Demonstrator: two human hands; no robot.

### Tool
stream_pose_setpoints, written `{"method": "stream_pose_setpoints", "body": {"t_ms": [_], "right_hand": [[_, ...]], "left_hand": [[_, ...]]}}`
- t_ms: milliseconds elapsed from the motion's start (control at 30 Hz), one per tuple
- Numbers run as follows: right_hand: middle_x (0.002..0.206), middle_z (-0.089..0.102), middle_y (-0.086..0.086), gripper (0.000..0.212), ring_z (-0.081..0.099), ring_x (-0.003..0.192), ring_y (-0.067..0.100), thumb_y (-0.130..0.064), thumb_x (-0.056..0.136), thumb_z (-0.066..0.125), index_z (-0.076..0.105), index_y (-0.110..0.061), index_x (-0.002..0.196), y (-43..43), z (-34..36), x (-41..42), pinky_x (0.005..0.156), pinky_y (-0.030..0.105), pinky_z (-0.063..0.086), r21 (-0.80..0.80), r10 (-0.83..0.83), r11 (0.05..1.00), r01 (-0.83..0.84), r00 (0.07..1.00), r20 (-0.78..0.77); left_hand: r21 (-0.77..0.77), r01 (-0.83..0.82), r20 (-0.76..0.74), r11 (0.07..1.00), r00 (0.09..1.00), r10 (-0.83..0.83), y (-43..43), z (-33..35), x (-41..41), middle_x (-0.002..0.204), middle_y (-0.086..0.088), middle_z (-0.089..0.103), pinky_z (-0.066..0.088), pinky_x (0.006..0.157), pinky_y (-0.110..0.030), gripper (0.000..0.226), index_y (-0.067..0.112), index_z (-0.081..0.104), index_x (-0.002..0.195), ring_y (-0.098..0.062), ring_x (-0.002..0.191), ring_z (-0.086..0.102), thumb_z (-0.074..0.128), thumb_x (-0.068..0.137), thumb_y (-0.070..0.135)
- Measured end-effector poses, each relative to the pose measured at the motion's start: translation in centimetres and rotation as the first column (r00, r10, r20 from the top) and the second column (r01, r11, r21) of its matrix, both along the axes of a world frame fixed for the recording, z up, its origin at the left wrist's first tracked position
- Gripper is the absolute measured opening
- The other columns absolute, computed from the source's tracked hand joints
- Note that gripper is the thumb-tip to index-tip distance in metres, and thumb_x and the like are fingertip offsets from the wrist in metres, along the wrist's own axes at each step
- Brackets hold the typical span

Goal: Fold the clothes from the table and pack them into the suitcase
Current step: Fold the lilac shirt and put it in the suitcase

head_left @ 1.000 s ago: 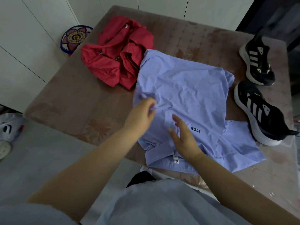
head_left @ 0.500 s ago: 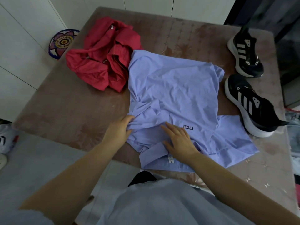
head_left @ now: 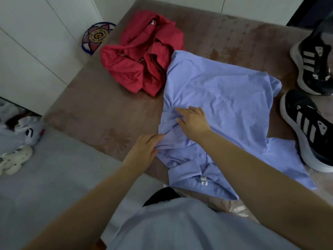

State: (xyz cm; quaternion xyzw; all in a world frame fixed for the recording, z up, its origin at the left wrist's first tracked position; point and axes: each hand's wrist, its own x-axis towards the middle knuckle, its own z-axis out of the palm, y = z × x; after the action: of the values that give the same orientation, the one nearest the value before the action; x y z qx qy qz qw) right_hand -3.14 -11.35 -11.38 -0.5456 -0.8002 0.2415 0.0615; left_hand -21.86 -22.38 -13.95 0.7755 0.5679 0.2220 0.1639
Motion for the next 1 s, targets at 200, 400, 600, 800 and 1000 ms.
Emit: {"method": "stream_pose_setpoints", "body": {"t_ms": [200, 400, 600, 800, 1000], "right_hand": [[0.107, 0.063, 0.008, 0.037, 0.045, 0.116, 0.032, -0.045, 0.097, 0.040, 0.067, -0.020, 0.104, 1.5, -0.6, -1.9, 0.116, 0.042, 0.010, 0.053, -0.065, 0.997, 0.058, 0.988, 0.140], [0.099, 0.068, 0.005, 0.020, 0.051, 0.110, 0.026, -0.038, 0.092, 0.053, 0.067, -0.025, 0.095, 3.9, -1.1, -2.2, 0.112, 0.039, 0.016, -0.040, -0.084, 0.996, 0.085, 0.996, 0.030], [0.091, 0.069, 0.014, 0.023, 0.061, 0.094, 0.031, -0.029, 0.096, 0.049, 0.064, -0.012, 0.099, 6.4, 0.4, -1.2, 0.103, 0.037, 0.033, 0.063, -0.312, 0.942, 0.330, 0.929, -0.198], [0.124, 0.053, 0.013, 0.038, 0.049, 0.117, 0.033, -0.030, 0.090, 0.054, 0.056, -0.016, 0.126, 3.2, -1.3, -1.7, 0.112, 0.045, 0.020, 0.185, -0.090, 0.977, 0.103, 0.993, -0.078], [0.123, 0.059, 0.009, 0.048, 0.056, 0.113, 0.027, -0.040, 0.076, 0.059, 0.063, -0.021, 0.120, -3.4, -3.0, 0.0, 0.111, 0.046, 0.012, 0.226, 0.323, 0.922, -0.314, 0.946, -0.006]], "left_hand": [[-0.092, -0.080, -0.114, 0.993, 0.991, 0.069, 0.4, 0.2, -1.8, 0.079, -0.012, 0.069, 0.051, 0.065, -0.035, 0.041, 0.003, 0.067, 0.098, -0.032, 0.064, 0.065, 0.055, 0.079, 0.037], [0.106, -0.054, -0.094, 0.993, 0.994, 0.065, 0.0, 0.1, -1.8, 0.075, -0.008, 0.061, 0.035, 0.067, -0.030, 0.025, 0.008, 0.059, 0.071, -0.020, 0.073, 0.043, 0.054, 0.082, 0.030], [0.389, -0.074, -0.126, 0.918, 0.983, 0.132, 0.4, 1.1, -2.5, 0.063, -0.010, 0.054, 0.037, 0.085, -0.037, 0.011, 0.011, 0.047, 0.072, -0.024, 0.068, 0.040, 0.049, 0.083, 0.014], [0.233, -0.056, -0.377, 0.971, 0.915, 0.143, 0.2, 0.2, -2.4, 0.066, -0.006, 0.060, 0.031, 0.072, -0.032, 0.021, 0.016, 0.049, 0.092, -0.028, 0.067, 0.050, 0.046, 0.072, 0.021], [0.148, 0.162, -0.346, 0.976, 0.933, -0.103, 0.3, -0.2, -1.6, 0.072, -0.007, 0.056, 0.031, 0.072, -0.031, 0.015, 0.015, 0.061, 0.078, -0.022, 0.077, 0.037, 0.048, 0.080, 0.024]]}}
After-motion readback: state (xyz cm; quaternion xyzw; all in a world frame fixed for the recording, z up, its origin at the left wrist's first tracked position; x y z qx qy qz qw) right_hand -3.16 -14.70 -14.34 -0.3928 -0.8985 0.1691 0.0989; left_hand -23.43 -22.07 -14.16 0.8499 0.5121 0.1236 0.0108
